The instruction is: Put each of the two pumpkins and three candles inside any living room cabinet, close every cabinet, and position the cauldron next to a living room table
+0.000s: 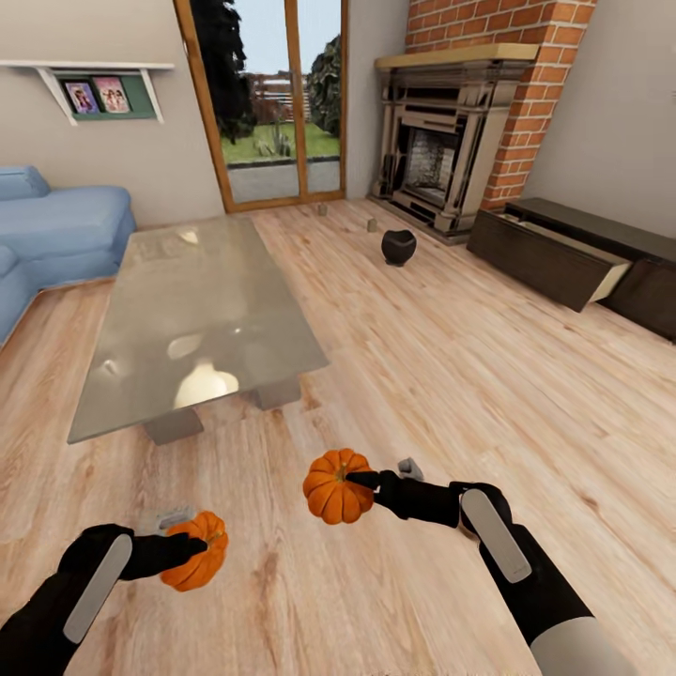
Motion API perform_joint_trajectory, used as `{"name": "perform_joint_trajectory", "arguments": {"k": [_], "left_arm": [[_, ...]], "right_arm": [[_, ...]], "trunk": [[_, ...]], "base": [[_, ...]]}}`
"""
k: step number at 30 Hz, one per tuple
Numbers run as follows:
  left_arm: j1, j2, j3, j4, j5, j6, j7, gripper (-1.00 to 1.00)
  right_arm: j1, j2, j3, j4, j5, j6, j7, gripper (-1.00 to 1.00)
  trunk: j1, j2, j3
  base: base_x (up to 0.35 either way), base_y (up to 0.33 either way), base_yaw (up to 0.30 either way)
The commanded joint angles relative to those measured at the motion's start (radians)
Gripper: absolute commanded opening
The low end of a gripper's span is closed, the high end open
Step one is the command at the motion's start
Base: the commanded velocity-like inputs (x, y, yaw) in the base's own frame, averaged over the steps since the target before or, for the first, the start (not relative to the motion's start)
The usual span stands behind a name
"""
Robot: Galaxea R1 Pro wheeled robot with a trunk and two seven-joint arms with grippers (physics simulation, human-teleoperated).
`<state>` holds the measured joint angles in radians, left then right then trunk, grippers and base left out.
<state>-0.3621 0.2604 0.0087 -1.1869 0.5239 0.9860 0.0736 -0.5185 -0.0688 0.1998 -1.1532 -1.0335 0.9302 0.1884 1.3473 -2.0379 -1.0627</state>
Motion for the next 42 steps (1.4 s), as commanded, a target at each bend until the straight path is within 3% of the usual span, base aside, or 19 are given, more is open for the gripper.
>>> {"name": "perform_joint_trajectory", "arguments": {"k": [1,6,14,42], "left_arm": [[-0.001,-0.015,-0.009,-0.001,0.009,0.004,0.046,-1.0],[-0.001,-0.05,-0.061,0.0,0.009,0.001,0.113,-1.0],[-0.001,-0.075,-0.074,0.001,0.01,0.0,0.124,-1.0],[-0.001,-0.086,-0.081,0.001,0.008,-0.003,0.123,-1.0]], "right_arm": [[-0.001,0.0,0.001,0.003,0.008,-0.002,0.008,-1.0],[-0.001,0.001,0.0,0.023,0.009,-0.01,0.007,-1.0],[-0.001,0.001,0.001,0.074,0.016,-0.023,0.003,-1.0],[-0.001,0.0,0.0,0.099,0.016,-0.051,0.005,-1.0]], "trunk": [[-0.004,0.007,0.001],[-0.023,0.042,0.011],[-0.054,0.098,0.026],[-0.161,0.294,0.085]], "base": [[0.0,0.0,-0.2],[0.0,0.0,-0.2],[0.0,0.0,-0.2],[0.0,0.0,-0.216]]}}
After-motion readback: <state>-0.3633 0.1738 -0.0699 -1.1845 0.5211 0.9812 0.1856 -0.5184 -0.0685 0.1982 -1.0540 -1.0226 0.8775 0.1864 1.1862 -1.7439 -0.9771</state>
